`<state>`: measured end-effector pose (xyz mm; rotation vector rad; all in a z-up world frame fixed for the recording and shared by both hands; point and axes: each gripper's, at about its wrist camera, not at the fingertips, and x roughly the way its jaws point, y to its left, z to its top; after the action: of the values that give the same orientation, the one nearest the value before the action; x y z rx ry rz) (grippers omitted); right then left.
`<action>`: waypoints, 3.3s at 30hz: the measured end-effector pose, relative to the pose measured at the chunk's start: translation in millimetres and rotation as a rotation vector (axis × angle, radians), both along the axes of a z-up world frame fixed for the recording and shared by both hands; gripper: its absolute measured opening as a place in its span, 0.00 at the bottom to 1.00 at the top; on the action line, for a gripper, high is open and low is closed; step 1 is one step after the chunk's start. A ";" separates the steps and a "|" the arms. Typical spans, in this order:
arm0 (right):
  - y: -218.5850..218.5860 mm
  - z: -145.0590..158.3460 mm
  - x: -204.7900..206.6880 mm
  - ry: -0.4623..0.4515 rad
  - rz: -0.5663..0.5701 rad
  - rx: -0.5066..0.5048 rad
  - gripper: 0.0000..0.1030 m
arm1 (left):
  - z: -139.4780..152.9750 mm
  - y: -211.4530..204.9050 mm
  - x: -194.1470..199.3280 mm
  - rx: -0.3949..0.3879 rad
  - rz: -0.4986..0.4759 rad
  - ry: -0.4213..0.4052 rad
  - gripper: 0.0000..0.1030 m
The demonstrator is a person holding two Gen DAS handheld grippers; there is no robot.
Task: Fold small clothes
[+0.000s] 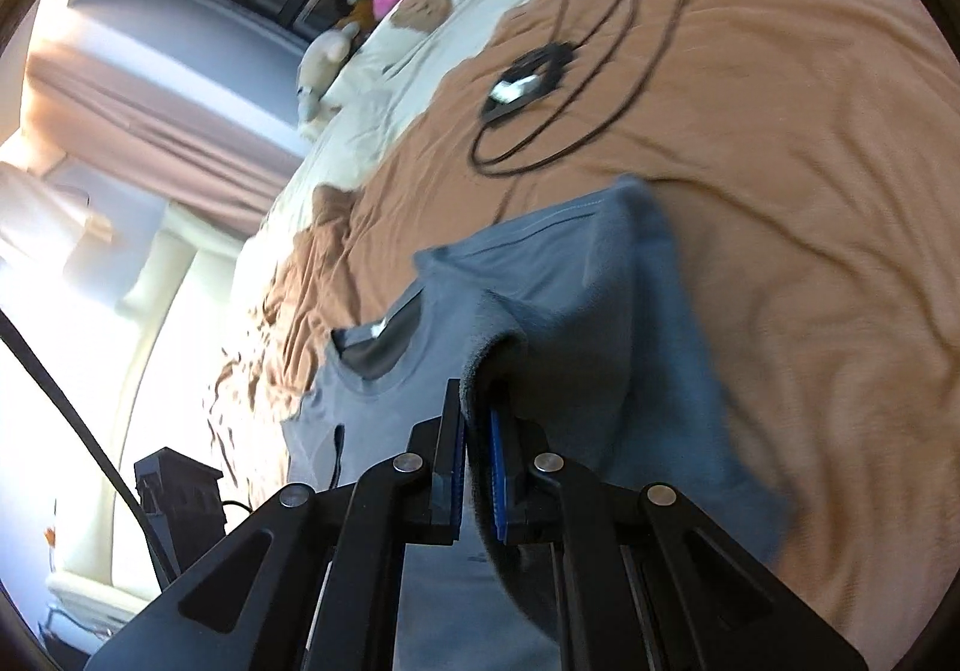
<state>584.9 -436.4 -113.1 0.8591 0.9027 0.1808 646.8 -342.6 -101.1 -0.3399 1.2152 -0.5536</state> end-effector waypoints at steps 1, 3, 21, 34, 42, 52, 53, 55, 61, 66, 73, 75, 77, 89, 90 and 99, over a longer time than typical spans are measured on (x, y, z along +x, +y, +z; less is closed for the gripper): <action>5.2 0.5 3.8 0.000 0.016 -0.005 0.04 | 0.6 3.6 0.7 -0.001 0.003 0.001 0.53; 17.2 3.5 14.0 0.007 0.052 -0.039 0.06 | 2.8 10.5 2.9 0.004 0.012 -0.008 0.53; -46.5 -5.5 -71.5 0.022 -0.104 -0.092 0.69 | -7.8 -29.1 19.0 0.069 -0.028 -0.038 0.60; -65.4 -29.1 -93.1 0.097 -0.122 -0.077 0.44 | -33.3 -62.6 43.6 0.114 -0.038 -0.063 0.60; -72.4 -35.4 -93.3 0.106 -0.142 -0.036 0.44 | -27.9 -81.6 47.5 0.078 -0.082 -0.092 0.07; -73.0 -33.4 -92.3 0.107 -0.149 -0.040 0.44 | -4.1 -66.4 65.3 0.171 -0.011 -0.137 0.06; -72.8 -33.7 -92.1 0.106 -0.147 -0.041 0.44 | -5.5 -66.3 67.0 0.188 -0.004 -0.134 0.06; -72.5 -34.2 -91.5 0.108 -0.144 -0.041 0.44 | -11.0 -66.3 70.6 0.240 0.017 -0.128 0.06; -74.1 -34.1 -89.6 0.114 -0.142 -0.033 0.44 | -31.0 -64.5 68.8 0.297 0.045 -0.096 0.06; -67.0 -31.8 -86.0 0.103 -0.118 -0.025 0.44 | -28.7 -57.1 65.2 0.282 0.057 -0.071 0.06; -50.7 -37.9 -76.7 0.116 -0.058 -0.033 0.44 | -27.0 -49.4 57.3 0.328 0.057 -0.027 0.06; -49.3 -39.9 -73.6 0.128 -0.048 -0.039 0.44 | -28.3 -47.8 56.6 0.335 0.057 -0.020 0.06; -50.5 -41.7 -70.8 0.138 -0.046 -0.037 0.44 | -27.8 -47.3 57.6 0.311 0.058 -0.024 0.06; -45.1 -51.4 -61.8 0.129 -0.046 -0.022 0.44 | -32.7 -70.7 73.7 0.332 0.008 -0.066 0.06; -42.2 -51.2 -62.4 0.124 -0.044 -0.030 0.41 | -29.6 -74.4 75.2 0.344 -0.004 -0.077 0.06; -41.6 -50.7 -67.2 0.130 -0.045 -0.026 0.08 | 9.6 -115.0 81.9 0.321 -0.095 -0.181 0.27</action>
<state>517.8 -477.9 -163.7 0.8739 1.0042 0.0749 728.7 -457.6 -91.5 0.0395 1.1261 -0.4516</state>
